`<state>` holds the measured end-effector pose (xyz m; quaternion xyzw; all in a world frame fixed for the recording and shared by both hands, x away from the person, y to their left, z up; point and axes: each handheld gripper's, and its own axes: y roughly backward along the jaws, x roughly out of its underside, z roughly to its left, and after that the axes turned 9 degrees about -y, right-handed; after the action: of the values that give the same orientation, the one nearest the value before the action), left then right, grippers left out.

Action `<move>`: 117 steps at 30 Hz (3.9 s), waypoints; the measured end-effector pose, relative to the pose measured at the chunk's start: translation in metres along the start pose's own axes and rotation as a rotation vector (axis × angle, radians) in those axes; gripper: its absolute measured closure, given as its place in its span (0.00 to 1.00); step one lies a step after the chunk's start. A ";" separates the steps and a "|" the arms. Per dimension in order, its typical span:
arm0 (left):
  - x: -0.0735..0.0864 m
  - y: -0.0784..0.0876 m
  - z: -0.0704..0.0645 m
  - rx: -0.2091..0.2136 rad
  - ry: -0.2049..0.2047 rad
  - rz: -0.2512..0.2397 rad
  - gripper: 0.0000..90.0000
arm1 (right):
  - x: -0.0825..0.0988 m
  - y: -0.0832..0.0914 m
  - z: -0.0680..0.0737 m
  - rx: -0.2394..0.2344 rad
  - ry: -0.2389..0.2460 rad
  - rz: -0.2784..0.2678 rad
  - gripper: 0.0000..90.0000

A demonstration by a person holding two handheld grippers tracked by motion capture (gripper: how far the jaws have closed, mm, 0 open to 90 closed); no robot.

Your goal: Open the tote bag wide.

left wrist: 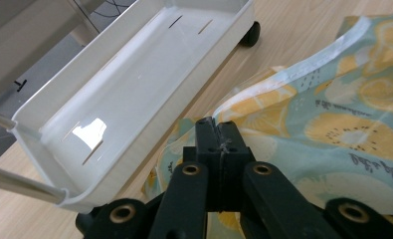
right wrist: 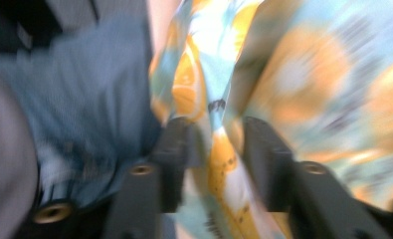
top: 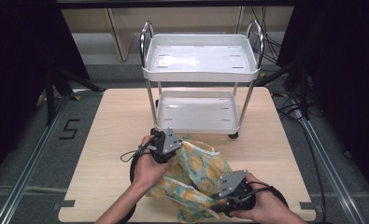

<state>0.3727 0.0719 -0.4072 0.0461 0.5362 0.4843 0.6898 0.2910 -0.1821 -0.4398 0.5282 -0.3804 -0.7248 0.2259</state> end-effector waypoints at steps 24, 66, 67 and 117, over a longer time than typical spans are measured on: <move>-0.020 -0.001 -0.023 0.030 -0.063 -0.094 1.00 | -0.041 -0.002 -0.028 0.203 -0.205 -0.274 0.43; 0.016 0.015 -0.092 0.496 -0.168 0.018 0.71 | -0.041 -0.004 -0.024 0.286 -0.178 -0.226 1.00; 0.016 0.015 -0.092 0.496 -0.168 0.018 0.75 | -0.041 -0.004 -0.024 0.286 -0.178 -0.226 1.00; 0.040 0.018 -0.117 0.606 -0.160 0.070 0.81 | -0.005 -0.026 -0.083 0.442 -0.271 -0.049 0.97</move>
<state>0.2676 0.0567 -0.4734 0.3061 0.5981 0.3208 0.6676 0.3729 -0.1887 -0.4696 0.4720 -0.5432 -0.6935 0.0344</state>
